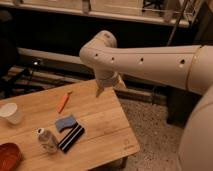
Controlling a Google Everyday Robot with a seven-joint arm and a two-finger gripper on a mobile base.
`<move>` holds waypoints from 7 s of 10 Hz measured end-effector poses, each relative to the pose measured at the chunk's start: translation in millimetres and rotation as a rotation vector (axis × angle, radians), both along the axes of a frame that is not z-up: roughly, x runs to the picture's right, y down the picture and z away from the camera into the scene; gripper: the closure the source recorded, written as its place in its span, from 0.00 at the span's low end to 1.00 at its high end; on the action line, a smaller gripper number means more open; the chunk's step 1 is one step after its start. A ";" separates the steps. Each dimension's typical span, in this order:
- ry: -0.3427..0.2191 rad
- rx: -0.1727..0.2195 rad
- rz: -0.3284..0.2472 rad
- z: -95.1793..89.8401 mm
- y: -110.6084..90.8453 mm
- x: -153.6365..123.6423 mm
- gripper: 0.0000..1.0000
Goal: Move the arm in a circular motion
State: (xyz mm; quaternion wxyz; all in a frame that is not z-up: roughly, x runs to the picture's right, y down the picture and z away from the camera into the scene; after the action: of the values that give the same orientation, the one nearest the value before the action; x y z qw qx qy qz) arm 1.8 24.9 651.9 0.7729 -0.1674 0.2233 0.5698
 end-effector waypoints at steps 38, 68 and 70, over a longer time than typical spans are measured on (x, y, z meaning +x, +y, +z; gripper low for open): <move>-0.801 0.062 -0.656 -96.6 7.8 -364.9 0.20; -0.960 0.159 -0.904 -37.3 -35.6 -403.6 0.20; -0.915 0.205 -0.911 7.8 -90.3 -421.3 0.20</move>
State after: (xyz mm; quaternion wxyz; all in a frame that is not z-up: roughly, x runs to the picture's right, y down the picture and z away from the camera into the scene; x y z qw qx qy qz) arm -419.5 -65.4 659.7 0.9661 -0.2070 -0.1349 0.0750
